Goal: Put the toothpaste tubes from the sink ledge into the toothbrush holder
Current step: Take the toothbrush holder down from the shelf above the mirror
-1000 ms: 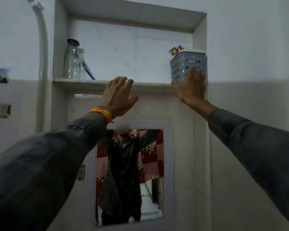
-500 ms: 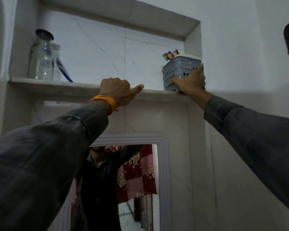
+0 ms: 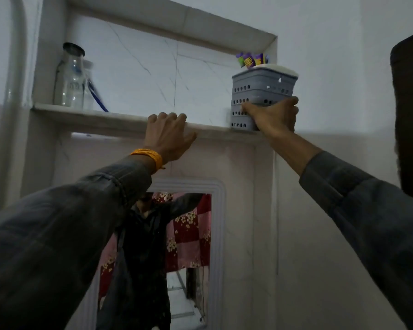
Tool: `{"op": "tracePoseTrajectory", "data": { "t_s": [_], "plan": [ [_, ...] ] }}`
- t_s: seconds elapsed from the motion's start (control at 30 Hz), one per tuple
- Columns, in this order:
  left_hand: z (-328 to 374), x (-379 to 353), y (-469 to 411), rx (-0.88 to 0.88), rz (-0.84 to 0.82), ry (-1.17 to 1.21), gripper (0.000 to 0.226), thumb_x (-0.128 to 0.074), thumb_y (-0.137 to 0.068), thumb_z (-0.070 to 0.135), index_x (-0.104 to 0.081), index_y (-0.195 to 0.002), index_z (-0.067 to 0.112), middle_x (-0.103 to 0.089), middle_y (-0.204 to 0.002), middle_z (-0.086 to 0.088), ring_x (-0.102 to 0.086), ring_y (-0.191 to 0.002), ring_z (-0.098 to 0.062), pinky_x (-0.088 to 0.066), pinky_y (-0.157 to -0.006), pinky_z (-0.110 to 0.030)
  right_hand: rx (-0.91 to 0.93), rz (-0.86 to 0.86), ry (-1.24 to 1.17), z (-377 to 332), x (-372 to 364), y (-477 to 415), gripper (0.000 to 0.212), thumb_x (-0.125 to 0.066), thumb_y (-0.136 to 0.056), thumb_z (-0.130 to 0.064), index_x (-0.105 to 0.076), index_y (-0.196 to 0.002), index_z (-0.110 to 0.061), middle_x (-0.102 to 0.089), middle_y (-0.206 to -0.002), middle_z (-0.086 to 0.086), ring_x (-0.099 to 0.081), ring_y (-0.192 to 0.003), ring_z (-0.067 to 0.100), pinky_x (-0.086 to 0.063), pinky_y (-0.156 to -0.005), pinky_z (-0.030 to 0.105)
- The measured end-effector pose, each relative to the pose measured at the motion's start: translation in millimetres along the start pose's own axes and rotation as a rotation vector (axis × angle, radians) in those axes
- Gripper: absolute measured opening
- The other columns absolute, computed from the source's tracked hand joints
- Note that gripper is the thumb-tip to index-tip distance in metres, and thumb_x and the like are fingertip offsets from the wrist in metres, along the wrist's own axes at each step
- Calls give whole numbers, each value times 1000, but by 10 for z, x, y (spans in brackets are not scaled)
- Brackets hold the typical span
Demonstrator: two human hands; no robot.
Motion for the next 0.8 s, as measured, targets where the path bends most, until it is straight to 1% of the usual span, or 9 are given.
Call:
{"op": "tracePoseTrajectory", "data": {
  "t_s": [0.1, 0.17, 0.23, 0.4, 0.53, 0.57, 0.63, 0.7, 0.8],
  "plan": [
    [213, 194, 365, -38, 125, 149, 43, -49, -93, 39, -57, -121, 8, -61, -121, -15, -54, -111, -34, -42, -93, -46, 13, -38, -61, 108, 240, 312, 107, -89, -57, -53, -35, -140, -12, -51, -136, 8, -56, -124, 26, -54, -102, 45],
    [308, 206, 688, -34, 120, 194, 40, -49, -93, 37, -58, -120, 9, -61, -123, -14, -54, -113, -34, -41, -92, -44, -7, -96, -119, 317, 354, 633, 102, -90, -55, -51, -38, -134, -13, -55, -132, 6, -61, -116, 22, -58, -91, 34],
    [333, 55, 1047, -4, 30, 230, 40, -49, -93, 35, -57, -123, 9, -59, -127, -14, -53, -116, -34, -41, -93, -44, -23, -155, -157, 615, 411, 1016, 96, -92, -53, -48, -40, -127, -15, -59, -128, 3, -64, -111, 18, -56, -79, 23],
    [242, -428, 2243, 88, -175, 240, 33, -49, -90, 33, -55, -112, 9, -60, -111, -15, -55, -98, -35, -43, -79, -44, -135, -284, -173, 1760, 339, 2186, 96, -96, -52, -42, -40, -125, -14, -59, -128, 1, -61, -110, 15, -52, -82, 19],
    [83, -950, 3321, 174, -366, 260, 50, -42, -87, 41, -52, -125, 10, -59, -122, -17, -58, -105, -37, -51, -82, -45, -231, -333, -110, 2755, 262, 3174, 100, -100, -55, -34, -41, -132, -8, -59, -129, 1, -61, -110, 15, -44, -71, -2],
    [49, -1093, 3616, 199, -421, 263, 51, -41, -86, 42, -52, -123, 10, -60, -119, -18, -59, -102, -38, -51, -81, -46, -264, -351, -89, 3010, 247, 3425, 102, -100, -55, -33, -42, -134, -6, -59, -132, 3, -62, -115, 18, -48, -77, 2],
    [-21, -1352, 4171, 254, -523, 266, 45, -43, -88, 41, -53, -119, 11, -61, -109, -19, -58, -94, -39, -51, -76, -47, -330, -381, -22, 3481, 223, 3895, 106, -100, -53, -33, -41, -137, -5, -59, -137, 8, -61, -122, 23, -55, -95, 27],
    [-90, -1543, 4671, 312, -610, 268, 40, -50, -91, 37, -53, -120, 11, -62, -111, -18, -58, -97, -39, -51, -77, -47, -390, -400, 35, 3893, 229, 4347, 106, -99, -51, -30, -42, -136, -4, -58, -136, 12, -60, -123, 26, -55, -99, 44],
    [-200, -1842, 5335, 406, -749, 286, 43, -55, -93, 33, -52, -129, 10, -61, -124, -19, -58, -108, -39, -50, -88, -49, -501, -449, 87, 4395, 251, 5033, 106, -101, -52, -21, -41, -138, -3, -57, -137, 14, -59, -123, 28, -54, -99, 42]
  ]
}}
Point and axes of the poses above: each hand's wrist, its own y-axis away from the middle knuckle, its own x-axis out of the back of the hand, z = x × y, the point moved 10 cm from there along -y, towards the middle knuckle
